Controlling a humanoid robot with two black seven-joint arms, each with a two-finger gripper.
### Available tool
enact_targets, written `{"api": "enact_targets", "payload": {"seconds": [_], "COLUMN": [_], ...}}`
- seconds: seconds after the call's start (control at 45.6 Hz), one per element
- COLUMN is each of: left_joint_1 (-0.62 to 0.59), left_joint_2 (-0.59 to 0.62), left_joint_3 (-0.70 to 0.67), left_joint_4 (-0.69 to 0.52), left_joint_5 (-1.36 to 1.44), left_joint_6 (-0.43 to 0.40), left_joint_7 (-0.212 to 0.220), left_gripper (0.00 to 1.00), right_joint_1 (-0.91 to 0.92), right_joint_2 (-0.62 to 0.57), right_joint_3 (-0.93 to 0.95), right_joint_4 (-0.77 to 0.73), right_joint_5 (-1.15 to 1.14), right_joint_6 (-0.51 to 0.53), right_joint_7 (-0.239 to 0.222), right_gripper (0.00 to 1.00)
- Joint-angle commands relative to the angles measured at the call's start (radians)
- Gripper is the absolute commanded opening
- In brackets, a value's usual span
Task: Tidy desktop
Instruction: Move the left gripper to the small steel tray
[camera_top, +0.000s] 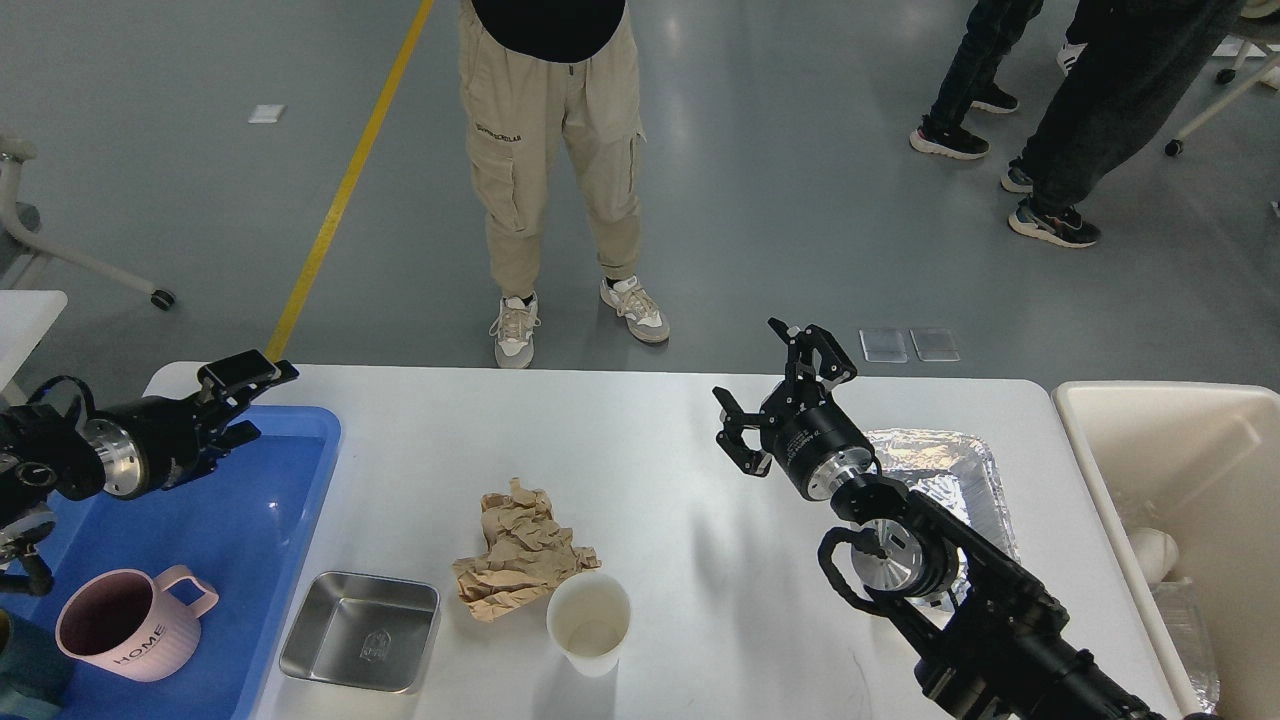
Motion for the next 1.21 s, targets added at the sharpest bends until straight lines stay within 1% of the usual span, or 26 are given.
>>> {"api": "enact_targets", "payload": {"seconds": [0.0, 0.153, 0.394, 0.526, 0.614, 0.745, 0.833, 1.008, 1.183], "left_joint_1": [-0.002, 0.003, 0.009, 0.009, 0.010, 0.024, 0.027, 0.035, 0.038], "left_joint_2": [-0.004, 0.013, 0.123, 0.223, 0.287, 0.412, 0.481, 0.579, 0.590], "left_joint_3": [0.059, 0.079, 0.179, 0.225, 0.226, 0.223, 0.223, 0.225, 0.222], "left_joint_4": [-0.082, -0.157, -0.324, -0.416, -0.475, -0.611, -0.673, -0.740, -0.746], "left_joint_5": [0.002, 0.011, 0.106, 0.213, 0.232, 0.270, 0.280, 0.281, 0.278], "left_joint_6": [-0.027, -0.027, -0.011, 0.032, 0.038, 0.056, 0.059, 0.061, 0.059], "left_joint_7": [-0.006, 0.005, 0.009, 0.011, 0.011, 0.009, 0.006, 0.006, 0.006], "left_gripper": [0.96, 0.96, 0.96, 0.96, 0.96, 0.96, 0.96, 0.96, 0.97], "right_joint_1": [0.000, -0.002, -0.005, -0.011, -0.011, -0.011, -0.011, -0.011, -0.014], "right_joint_2": [-0.013, -0.019, -0.022, -0.023, -0.023, -0.023, -0.023, -0.022, -0.034], "right_joint_3": [-0.004, -0.004, -0.014, -0.014, -0.016, -0.016, -0.018, -0.018, -0.018], "right_joint_4": [-0.002, -0.005, -0.010, -0.013, -0.013, -0.013, -0.013, -0.013, -0.008], "right_joint_5": [-0.001, -0.001, -0.007, -0.009, -0.009, -0.009, -0.009, -0.009, -0.009], "right_joint_6": [-0.002, -0.002, -0.002, -0.002, -0.002, -0.002, -0.002, -0.002, -0.002], "right_joint_7": [0.000, 0.000, 0.000, 0.000, 0.000, 0.000, 0.000, 0.000, 0.000], "right_gripper": [1.00, 1.00, 1.00, 1.00, 1.00, 1.00, 1.00, 1.00, 1.00]}}
